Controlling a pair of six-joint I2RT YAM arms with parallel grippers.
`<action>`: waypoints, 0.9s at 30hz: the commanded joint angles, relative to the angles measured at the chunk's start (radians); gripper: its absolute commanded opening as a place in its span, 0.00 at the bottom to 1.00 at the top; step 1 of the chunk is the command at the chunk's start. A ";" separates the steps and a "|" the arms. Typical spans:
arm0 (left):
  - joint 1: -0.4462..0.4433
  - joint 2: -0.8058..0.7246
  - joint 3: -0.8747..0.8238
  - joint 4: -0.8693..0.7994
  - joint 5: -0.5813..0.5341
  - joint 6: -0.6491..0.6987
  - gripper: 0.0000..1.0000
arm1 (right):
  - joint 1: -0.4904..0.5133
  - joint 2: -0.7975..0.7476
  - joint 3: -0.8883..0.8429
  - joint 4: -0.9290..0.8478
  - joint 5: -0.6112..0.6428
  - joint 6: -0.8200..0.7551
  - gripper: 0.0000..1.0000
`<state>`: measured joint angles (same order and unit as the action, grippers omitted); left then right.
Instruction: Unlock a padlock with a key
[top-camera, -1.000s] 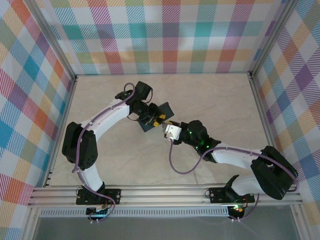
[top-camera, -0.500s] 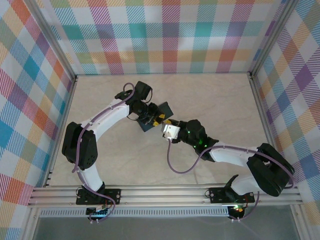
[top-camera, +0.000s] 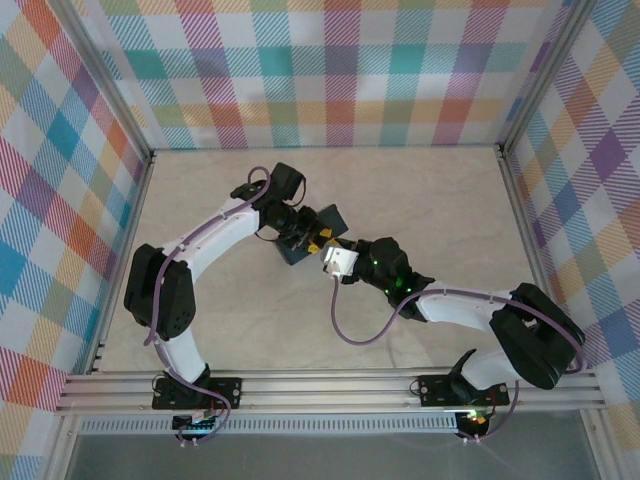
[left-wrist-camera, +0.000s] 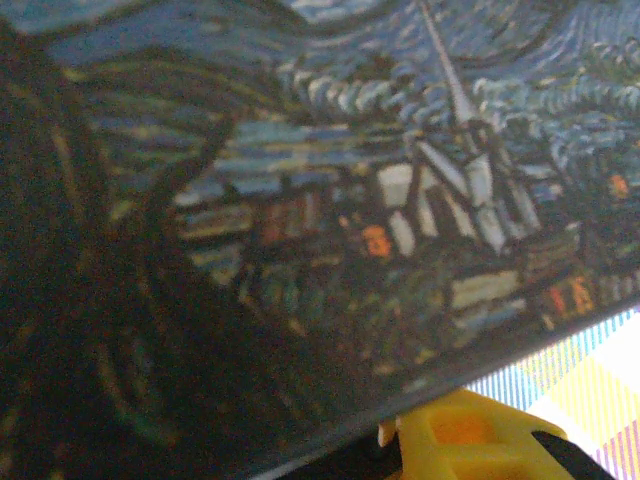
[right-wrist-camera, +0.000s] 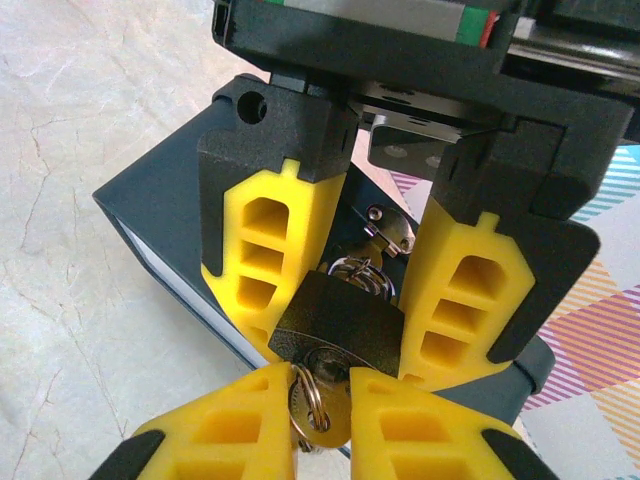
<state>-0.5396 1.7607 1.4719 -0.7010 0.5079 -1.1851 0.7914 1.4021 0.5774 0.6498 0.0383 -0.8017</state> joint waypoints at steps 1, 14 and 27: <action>-0.008 -0.045 0.001 0.052 0.074 -0.016 0.00 | -0.010 0.001 0.002 0.007 0.017 0.010 0.14; -0.011 -0.064 -0.014 0.076 0.084 -0.036 0.00 | -0.029 -0.069 -0.032 0.033 0.146 0.430 0.00; -0.003 -0.014 0.036 -0.009 0.025 0.064 0.00 | -0.032 -0.292 -0.076 -0.349 -0.025 0.806 0.33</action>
<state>-0.5720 1.7603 1.4773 -0.6762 0.5713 -1.1797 0.7765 1.1801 0.5140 0.4557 0.0441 -0.1249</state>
